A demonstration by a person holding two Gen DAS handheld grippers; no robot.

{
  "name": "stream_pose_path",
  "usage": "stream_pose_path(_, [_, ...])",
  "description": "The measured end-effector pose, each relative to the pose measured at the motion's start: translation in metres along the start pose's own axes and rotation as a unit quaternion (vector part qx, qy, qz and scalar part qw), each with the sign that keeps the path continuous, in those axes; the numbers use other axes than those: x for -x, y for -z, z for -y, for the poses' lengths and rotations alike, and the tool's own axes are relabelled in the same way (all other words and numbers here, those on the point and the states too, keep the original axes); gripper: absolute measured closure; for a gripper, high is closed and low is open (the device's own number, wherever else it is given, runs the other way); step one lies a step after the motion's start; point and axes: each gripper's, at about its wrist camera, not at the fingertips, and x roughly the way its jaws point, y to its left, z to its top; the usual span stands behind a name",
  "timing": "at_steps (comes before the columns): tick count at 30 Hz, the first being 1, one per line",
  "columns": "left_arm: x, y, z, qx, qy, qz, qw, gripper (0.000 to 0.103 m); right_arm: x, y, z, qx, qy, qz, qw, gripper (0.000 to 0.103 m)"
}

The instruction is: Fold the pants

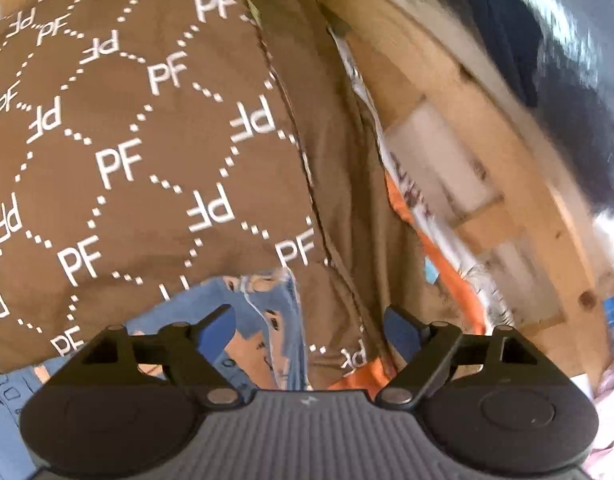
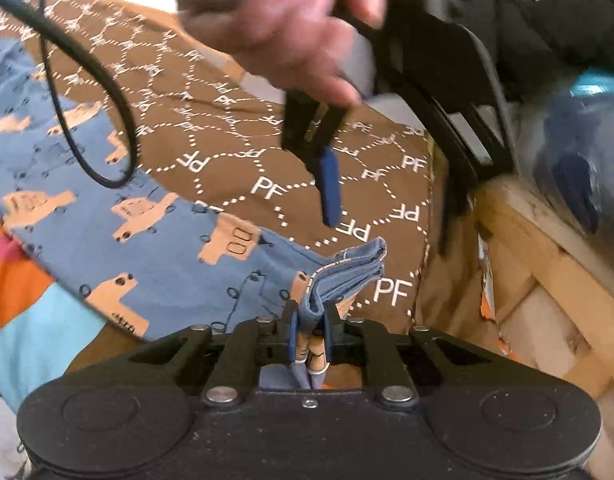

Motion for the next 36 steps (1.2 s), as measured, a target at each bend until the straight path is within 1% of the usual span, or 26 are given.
stream_pose_path(1, [-0.005,0.002,0.006,-0.007,-0.022,-0.003,0.9997,0.019,0.001,0.0,-0.002,0.006,-0.001,0.001,1.0,0.09])
stream_pose_path(3, [-0.015,0.006,0.012,-0.013,-0.052,-0.009,0.9985,0.028,0.002,-0.001,-0.004,0.015,-0.001,0.001,1.0,0.09])
stream_pose_path(5, [-0.022,0.008,0.012,-0.01,-0.071,-0.015,0.9973,0.048,0.002,-0.001,-0.005,0.018,-0.002,0.001,1.0,0.09])
stream_pose_path(6, [-0.024,0.009,0.009,-0.006,-0.073,-0.019,0.9972,0.053,0.002,-0.002,-0.005,0.018,-0.003,0.001,1.0,0.09])
stream_pose_path(7, [-0.027,0.01,0.006,0.002,-0.073,-0.022,0.9971,0.064,0.003,-0.002,-0.004,0.017,-0.003,0.002,1.0,0.09])
stream_pose_path(8, [-0.028,0.011,0.004,0.01,-0.071,-0.021,0.9972,0.081,0.005,-0.001,-0.004,0.018,-0.004,0.002,1.0,0.09])
stream_pose_path(9, [-0.026,0.013,-0.002,0.017,-0.065,-0.018,0.9976,0.086,0.005,-0.001,-0.003,0.017,-0.005,0.001,1.0,0.09])
stream_pose_path(10, [-0.026,0.014,-0.005,0.024,-0.061,-0.013,0.9977,0.087,0.005,-0.001,-0.002,0.015,-0.004,0.0,1.0,0.088])
stream_pose_path(11, [-0.024,0.015,-0.008,0.029,-0.056,-0.009,0.9979,0.088,0.005,-0.001,0.0,0.01,-0.006,-0.002,1.0,0.083])
stream_pose_path(12, [-0.024,0.015,-0.011,0.034,-0.049,-0.006,0.9982,0.089,0.006,-0.001,0.001,0.004,-0.009,-0.002,1.0,0.081])
stream_pose_path(14, [-0.02,0.018,-0.018,0.047,-0.029,-0.002,0.9984,0.089,0.006,-0.002,0.006,-0.009,-0.007,-0.002,1.0,0.066])
stream_pose_path(16, [-0.015,0.018,-0.025,0.056,-0.013,-0.001,0.9983,0.09,0.006,-0.002,0.01,-0.023,-0.007,-0.002,1.0,0.061])
stream_pose_path(17, [-0.013,0.019,-0.028,0.06,-0.007,0.0,0.9982,0.09,0.005,-0.001,0.01,-0.025,-0.007,-0.003,1.0,0.061])
stream_pose_path(19, [-0.009,0.021,-0.034,0.068,0.005,0.001,0.9977,0.09,0.002,0.0,0.009,-0.024,-0.008,-0.008,1.0,0.061])
stream_pose_path(21, [-0.005,0.022,-0.037,0.071,0.013,0.004,0.9974,0.09,0.0,0.001,0.007,-0.03,-0.016,-0.014,0.999,0.064])
stream_pose_path(23, [0.0,0.024,-0.039,0.064,0.018,0.007,0.9978,0.091,0.0,0.002,0.005,-0.038,-0.025,-0.012,0.999,0.076])
stream_pose_path(24, [0.003,0.025,-0.04,0.06,0.017,0.009,0.998,0.091,0.001,0.001,0.005,-0.045,-0.03,-0.008,0.999,0.078])
stream_pose_path(26, [0.011,0.029,-0.042,0.057,0.02,0.012,0.9981,0.091,0.005,-0.002,0.005,-0.066,-0.038,-0.002,0.997,0.087])
stream_pose_path(28, [0.019,0.033,-0.047,0.062,0.029,0.017,0.9975,0.092,0.01,-0.005,0.007,-0.086,-0.042,0.005,0.995,0.087])
stream_pose_path(31, [0.031,0.039,-0.058,0.067,0.036,0.02,0.9969,0.092,0.018,-0.012,0.005,-0.098,-0.045,0.021,0.994,0.088])
stream_pose_path(34, [0.045,0.046,-0.07,0.068,0.036,0.026,0.9967,0.092,0.023,-0.022,-0.004,-0.107,-0.057,0.032,0.992,0.089])
stream_pose_path(36, [0.055,0.053,-0.083,0.076,0.039,0.03,0.9959,0.092,0.024,-0.03,-0.015,-0.106,-0.072,0.037,0.991,0.089])
